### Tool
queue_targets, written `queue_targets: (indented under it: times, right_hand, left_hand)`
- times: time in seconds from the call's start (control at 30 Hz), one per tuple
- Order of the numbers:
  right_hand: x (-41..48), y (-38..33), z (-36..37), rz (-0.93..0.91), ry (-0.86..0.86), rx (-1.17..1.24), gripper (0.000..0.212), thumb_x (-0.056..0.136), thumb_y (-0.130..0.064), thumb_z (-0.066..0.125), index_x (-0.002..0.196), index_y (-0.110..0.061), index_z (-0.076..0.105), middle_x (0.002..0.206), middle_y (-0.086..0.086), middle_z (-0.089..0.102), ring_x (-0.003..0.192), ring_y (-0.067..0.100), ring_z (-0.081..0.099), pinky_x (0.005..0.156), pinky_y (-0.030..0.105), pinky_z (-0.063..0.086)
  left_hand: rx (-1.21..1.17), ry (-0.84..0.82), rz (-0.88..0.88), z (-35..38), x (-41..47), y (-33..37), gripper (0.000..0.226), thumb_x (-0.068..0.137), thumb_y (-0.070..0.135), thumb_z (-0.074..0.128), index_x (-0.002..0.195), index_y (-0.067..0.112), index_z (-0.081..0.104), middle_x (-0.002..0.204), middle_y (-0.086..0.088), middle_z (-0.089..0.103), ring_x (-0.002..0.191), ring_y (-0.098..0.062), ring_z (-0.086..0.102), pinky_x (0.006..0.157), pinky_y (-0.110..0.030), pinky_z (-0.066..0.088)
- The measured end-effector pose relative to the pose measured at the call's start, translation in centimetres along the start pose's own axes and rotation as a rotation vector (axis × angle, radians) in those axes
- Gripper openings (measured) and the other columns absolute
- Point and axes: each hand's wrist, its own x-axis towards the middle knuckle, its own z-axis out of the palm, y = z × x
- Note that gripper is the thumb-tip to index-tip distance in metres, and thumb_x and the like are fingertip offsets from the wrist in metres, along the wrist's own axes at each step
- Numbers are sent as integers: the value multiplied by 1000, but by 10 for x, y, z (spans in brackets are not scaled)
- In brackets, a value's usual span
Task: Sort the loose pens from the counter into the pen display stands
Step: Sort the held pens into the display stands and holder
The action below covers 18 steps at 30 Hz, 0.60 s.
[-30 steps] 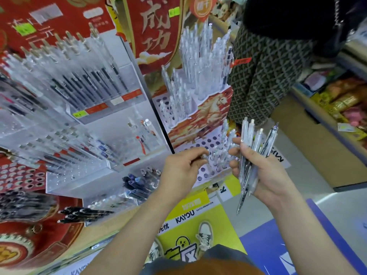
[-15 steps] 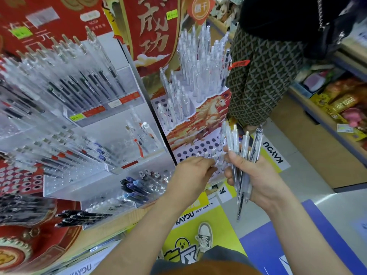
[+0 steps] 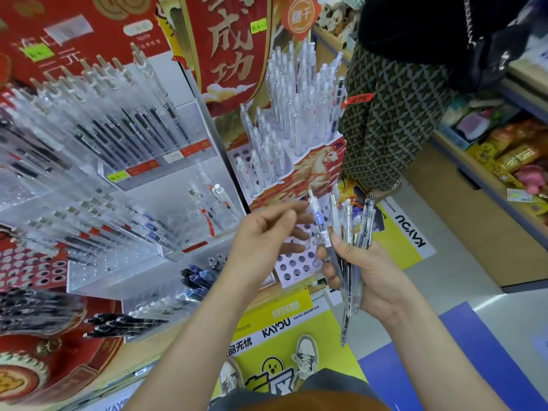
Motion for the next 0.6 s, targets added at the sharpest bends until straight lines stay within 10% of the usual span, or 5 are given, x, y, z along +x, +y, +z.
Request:
queue_targets:
  times: [0.6]
  right_hand:
    - [4,-30,-29,-110,146,-56,25,79,-26,61,97,-9,68,65,1,52,43,9,42,39,18,36]
  left_hand:
    - [96,291,304,-18,11,15,21,77,4,74,82,25,73,71,10,71,67,-7,65,66,-18,52]
